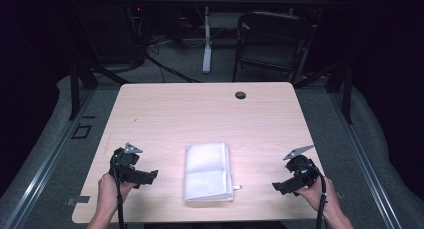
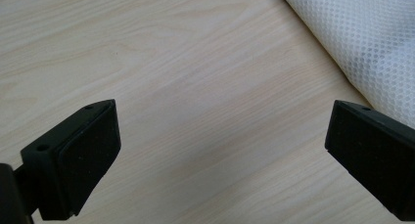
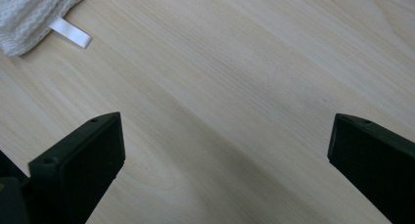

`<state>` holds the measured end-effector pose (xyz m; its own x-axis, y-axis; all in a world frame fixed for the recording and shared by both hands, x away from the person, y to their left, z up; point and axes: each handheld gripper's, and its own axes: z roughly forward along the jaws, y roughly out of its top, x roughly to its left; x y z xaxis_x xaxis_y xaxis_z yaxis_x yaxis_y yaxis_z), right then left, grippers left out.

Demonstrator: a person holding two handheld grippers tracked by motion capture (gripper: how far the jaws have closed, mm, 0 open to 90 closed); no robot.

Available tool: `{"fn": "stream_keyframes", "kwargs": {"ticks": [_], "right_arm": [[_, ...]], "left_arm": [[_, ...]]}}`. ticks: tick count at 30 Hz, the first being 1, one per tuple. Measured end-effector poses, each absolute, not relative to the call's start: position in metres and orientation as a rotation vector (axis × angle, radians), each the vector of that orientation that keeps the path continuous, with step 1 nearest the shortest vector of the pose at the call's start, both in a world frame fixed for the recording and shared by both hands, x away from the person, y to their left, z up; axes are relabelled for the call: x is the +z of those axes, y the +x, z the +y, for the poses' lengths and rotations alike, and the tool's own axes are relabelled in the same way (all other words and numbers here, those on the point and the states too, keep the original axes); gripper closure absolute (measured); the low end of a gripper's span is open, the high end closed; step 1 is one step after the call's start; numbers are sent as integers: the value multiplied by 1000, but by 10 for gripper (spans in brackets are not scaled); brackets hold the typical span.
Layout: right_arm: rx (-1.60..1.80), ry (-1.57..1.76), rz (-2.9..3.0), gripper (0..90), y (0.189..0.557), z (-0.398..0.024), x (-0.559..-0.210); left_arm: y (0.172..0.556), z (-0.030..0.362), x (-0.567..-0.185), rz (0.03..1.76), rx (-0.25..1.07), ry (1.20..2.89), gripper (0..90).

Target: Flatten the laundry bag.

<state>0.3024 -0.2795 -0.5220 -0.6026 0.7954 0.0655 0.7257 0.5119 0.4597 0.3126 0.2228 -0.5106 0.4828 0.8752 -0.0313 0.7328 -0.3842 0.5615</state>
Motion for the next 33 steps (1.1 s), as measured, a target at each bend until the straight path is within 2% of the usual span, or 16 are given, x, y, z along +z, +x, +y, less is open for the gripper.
{"fn": "stream_keyframes", "kwargs": {"ticks": [14, 33], "right_arm": [[685, 1308, 2615, 3, 300, -271, -518], [699, 1294, 2671, 9, 313, -247, -514]], "left_arm": [[307, 200, -503, 1204, 372, 2238, 0], [309, 144, -501, 981, 267, 2305, 14]]}}
